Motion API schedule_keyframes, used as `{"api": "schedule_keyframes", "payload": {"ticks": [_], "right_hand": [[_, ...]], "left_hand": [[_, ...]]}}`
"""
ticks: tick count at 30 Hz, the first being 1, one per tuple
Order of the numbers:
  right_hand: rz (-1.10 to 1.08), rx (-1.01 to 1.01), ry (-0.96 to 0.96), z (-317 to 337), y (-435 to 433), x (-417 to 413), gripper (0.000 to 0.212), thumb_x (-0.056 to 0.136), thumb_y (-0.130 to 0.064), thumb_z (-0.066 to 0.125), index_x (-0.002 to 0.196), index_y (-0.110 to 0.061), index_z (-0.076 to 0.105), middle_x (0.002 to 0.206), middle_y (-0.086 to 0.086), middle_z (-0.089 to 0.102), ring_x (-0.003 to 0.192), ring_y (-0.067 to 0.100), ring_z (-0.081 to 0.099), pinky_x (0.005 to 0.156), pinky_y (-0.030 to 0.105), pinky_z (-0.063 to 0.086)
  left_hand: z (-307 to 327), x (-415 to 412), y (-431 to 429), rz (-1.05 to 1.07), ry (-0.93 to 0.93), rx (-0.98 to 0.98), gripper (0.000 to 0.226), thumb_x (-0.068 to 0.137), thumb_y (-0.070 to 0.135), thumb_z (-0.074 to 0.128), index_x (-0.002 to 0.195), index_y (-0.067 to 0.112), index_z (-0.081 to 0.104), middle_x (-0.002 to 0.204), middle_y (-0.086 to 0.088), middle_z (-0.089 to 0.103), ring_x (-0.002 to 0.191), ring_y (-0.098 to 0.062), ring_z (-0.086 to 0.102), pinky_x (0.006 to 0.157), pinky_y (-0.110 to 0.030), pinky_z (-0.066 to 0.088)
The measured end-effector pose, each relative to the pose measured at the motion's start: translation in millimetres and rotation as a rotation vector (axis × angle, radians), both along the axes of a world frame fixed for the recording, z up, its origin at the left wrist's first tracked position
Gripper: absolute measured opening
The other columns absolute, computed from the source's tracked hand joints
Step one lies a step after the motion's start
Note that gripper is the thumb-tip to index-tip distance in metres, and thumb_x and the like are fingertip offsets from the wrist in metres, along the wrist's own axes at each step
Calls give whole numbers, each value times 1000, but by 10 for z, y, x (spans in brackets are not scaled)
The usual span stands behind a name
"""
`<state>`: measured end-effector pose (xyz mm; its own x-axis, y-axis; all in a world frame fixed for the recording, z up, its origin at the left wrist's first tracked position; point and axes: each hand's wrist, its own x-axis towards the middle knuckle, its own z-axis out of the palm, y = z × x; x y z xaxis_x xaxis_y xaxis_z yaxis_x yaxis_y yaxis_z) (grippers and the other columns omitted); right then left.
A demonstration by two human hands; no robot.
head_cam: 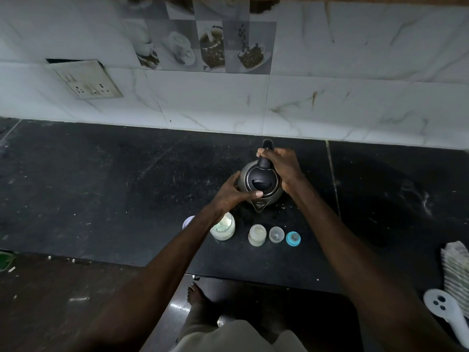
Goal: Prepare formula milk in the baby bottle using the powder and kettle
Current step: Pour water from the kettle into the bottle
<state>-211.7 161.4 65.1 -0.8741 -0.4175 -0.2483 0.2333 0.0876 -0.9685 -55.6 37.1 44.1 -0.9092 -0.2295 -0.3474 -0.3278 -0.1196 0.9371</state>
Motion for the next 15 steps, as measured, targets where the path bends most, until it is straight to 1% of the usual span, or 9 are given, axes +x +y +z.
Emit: {"api": "schedule_keyframes", "payload": {"ticks": [2, 5, 6, 9, 12, 15], "right_hand": [[5, -18, -56, 3, -50, -42, 33, 84, -26, 84, 100, 3, 77, 96, 16, 79, 79, 22, 72, 79, 40, 61], [17, -14, -111, 12, -161, -121, 36, 83, -25, 85, 101, 6, 77, 100, 24, 77, 79, 25, 70, 81, 45, 61], [19, -14, -122, 12, -204, -143, 38, 83, -24, 85, 102, 7, 76, 98, 24, 76, 79, 26, 70, 80, 43, 61], [26, -8, -144, 8, -328, -213, 41, 83, -25, 85, 104, 9, 75, 93, 19, 75, 78, 26, 70, 75, 40, 62], [31, -8, -188, -10, -452, -312, 44, 81, -27, 86, 105, 8, 76, 93, 18, 76, 78, 26, 72, 80, 44, 63], [34, 8, -234, -49, -567, -390, 46, 78, -29, 88, 106, 6, 76, 102, 21, 78, 78, 26, 73, 83, 47, 63]], "left_hand": [[49, -15, -47, -12, -15, -9, 57, 78, 17, 92, 122, 36, 59, 120, 5, 76, 106, -8, 74, 82, -22, 59], [93, -48, -126, -7, -34, -17, 48, 83, 18, 87, 118, 35, 60, 113, 8, 76, 96, -4, 76, 73, -18, 58], [94, -63, -155, -4, -39, -7, 48, 84, 19, 87, 122, 33, 60, 114, 7, 76, 97, -7, 76, 72, -19, 59], [99, -137, -252, 21, -66, 15, 58, 85, 20, 87, 135, 22, 58, 120, -1, 75, 99, -15, 77, 72, -23, 61], [59, -253, -385, 48, -86, 39, 61, 83, 21, 88, 137, 17, 60, 122, -6, 77, 105, -23, 77, 79, -33, 64], [19, -358, -511, 43, -101, 37, 61, 81, 27, 90, 135, 14, 64, 120, -10, 77, 105, -26, 77, 79, -37, 63]]}}
